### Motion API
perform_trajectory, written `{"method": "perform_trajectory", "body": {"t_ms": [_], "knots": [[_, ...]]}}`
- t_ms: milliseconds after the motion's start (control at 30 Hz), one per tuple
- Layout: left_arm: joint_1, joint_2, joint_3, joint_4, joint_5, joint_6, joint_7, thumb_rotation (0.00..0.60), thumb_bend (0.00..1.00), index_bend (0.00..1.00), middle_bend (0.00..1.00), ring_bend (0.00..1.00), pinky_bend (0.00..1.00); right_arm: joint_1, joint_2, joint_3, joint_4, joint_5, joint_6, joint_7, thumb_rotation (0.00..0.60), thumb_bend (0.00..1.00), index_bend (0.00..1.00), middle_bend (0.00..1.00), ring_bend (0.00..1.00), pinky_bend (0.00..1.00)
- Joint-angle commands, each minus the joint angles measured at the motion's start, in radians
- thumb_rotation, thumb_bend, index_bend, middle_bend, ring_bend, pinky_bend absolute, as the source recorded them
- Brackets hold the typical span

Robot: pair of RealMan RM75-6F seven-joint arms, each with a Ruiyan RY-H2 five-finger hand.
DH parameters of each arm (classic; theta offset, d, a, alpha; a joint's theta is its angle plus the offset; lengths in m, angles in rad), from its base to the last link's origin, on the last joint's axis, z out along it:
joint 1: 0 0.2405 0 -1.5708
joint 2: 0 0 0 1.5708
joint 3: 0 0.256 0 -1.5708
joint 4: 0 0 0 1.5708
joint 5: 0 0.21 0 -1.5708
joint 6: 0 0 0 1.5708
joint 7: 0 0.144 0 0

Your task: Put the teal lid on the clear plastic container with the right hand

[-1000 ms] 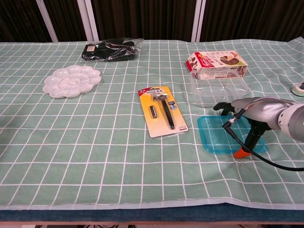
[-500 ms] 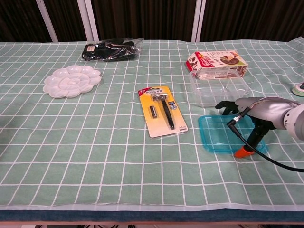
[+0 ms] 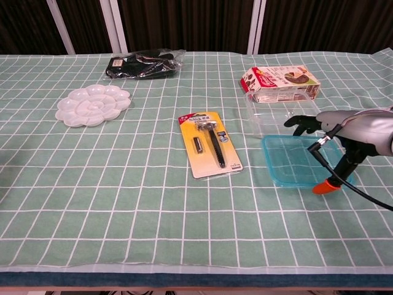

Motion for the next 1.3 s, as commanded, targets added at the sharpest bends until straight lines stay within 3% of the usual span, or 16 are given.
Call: {"method": "perform_trajectory", "body": {"t_ms": [33,333,500,633,767,967,1300], "knots": [[0.0,0.0,0.001,0.0,0.0,-0.001,0.002,0.6,0.53,0.02,0.0,0.0,0.0,-0.029,0.068,-0.014,-0.081,-0.055,0.034,0.016,0.6,0.31,0.0,0.48,0.13,0.0],[0.0,-0.002,0.002,-0.001,0.003,0.001,0.003,0.6,0.53,0.02,0.0,0.0,0.0,-0.055,0.215,0.001,-0.221,-0.1,0.053,0.048,0.6,0.31,0.0,0.48,0.13,0.0],[-0.002,-0.003,0.001,0.0,-0.001,-0.002,0.005,0.6,0.53,0.02,0.0,0.0,0.0,-0.01,0.314,0.067,-0.263,-0.015,-0.031,0.1,0.6,0.31,0.0,0.48,0.13,0.0],[-0.004,-0.005,-0.003,0.0,-0.005,-0.003,0.006,0.6,0.53,0.02,0.0,0.0,0.0,0.069,0.349,0.128,-0.206,0.096,-0.117,0.094,0.6,0.31,0.0,0.48,0.13,0.0],[-0.007,-0.006,-0.01,0.001,-0.022,-0.007,0.006,0.6,0.53,0.02,0.0,0.0,0.0,0.2,0.31,0.155,-0.051,0.23,-0.211,-0.001,0.6,0.31,0.0,0.48,0.12,0.0],[-0.012,-0.007,-0.017,-0.005,-0.041,-0.017,0.012,0.6,0.53,0.02,0.0,0.0,0.0,0.332,0.222,0.14,0.098,0.38,-0.262,-0.105,0.6,0.31,0.0,0.48,0.12,0.0],[-0.02,-0.001,-0.024,-0.018,-0.075,-0.032,0.021,0.6,0.53,0.02,0.0,0.0,0.0,0.414,0.114,0.111,0.237,0.445,-0.28,-0.154,0.6,0.31,0.0,0.48,0.12,0.0]]}}
